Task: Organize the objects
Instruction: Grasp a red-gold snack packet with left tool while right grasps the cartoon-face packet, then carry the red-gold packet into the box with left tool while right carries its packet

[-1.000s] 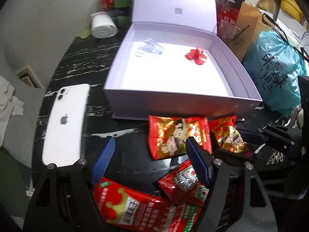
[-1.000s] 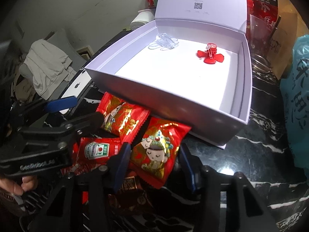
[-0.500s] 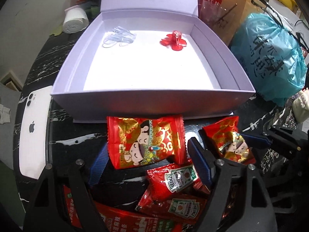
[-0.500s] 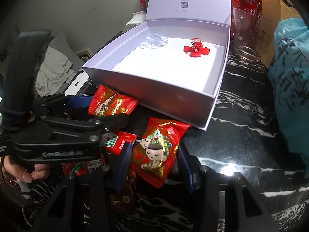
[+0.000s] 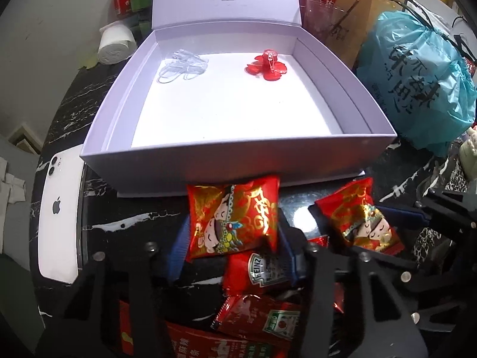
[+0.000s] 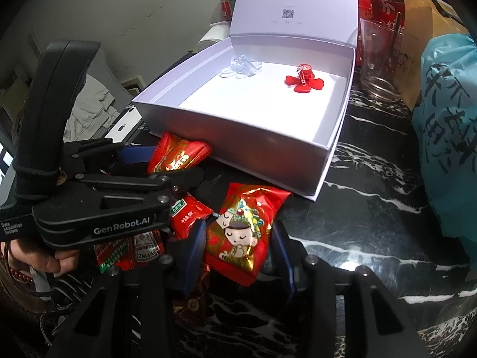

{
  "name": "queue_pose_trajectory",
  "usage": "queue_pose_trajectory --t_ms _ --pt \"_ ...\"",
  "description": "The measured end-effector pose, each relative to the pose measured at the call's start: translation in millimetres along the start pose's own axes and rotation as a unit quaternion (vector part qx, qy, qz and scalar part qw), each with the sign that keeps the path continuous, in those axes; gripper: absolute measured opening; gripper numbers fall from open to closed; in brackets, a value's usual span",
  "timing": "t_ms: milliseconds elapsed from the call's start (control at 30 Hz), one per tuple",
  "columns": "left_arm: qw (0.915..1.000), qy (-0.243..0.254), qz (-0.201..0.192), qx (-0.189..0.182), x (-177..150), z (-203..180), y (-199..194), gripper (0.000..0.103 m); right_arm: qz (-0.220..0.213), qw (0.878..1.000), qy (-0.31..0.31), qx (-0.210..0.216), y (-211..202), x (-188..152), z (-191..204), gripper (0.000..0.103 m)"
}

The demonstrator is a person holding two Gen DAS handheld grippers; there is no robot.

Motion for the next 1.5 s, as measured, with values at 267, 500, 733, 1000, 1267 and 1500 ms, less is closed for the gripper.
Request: queue_pose_trajectory --t_ms 267,500,733,1000,1267,1500 --pt "0.9998 -0.002 -0.008 -0.016 -3 -2 -13 0.041 -0.013 1.0 -0.003 0.006 -10 -1 3 0.043" --pt "0.9995 0.002 -0.029 -0.013 -5 -6 -34 0.038 -0.026 1.0 -0.006 0.007 -23 -3 4 0.043" --pt "0.9989 0.009 -0.045 -0.009 -9 -11 -53 0.037 -0.042 0.999 -0.012 0.007 -39 -9 10 0.043" --pt "0.9964 0.028 -0.08 0.0 -4 -26 -86 0.037 -0.073 0.997 -0.026 0.006 -68 -11 18 0.043" --pt "0.9948 0.035 -0.096 -0.003 8 -33 -101 0.037 -0.095 0.995 -0.041 0.003 -91 -3 21 0.043" --pt "0.9935 0.041 -0.106 -0.002 25 -32 -108 0.037 -0.109 0.993 -0.046 0.001 -100 12 18 0.043"
Point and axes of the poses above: each gripper's, at about its wrist camera, not at the fingertips, and y roughly the way its jaws point, z to its left, x to its top, the point moved 3 cm from there along y, roughly the way its jaws point, and after that the axes turned 4 degrees about -x, right-handed, at the moved point
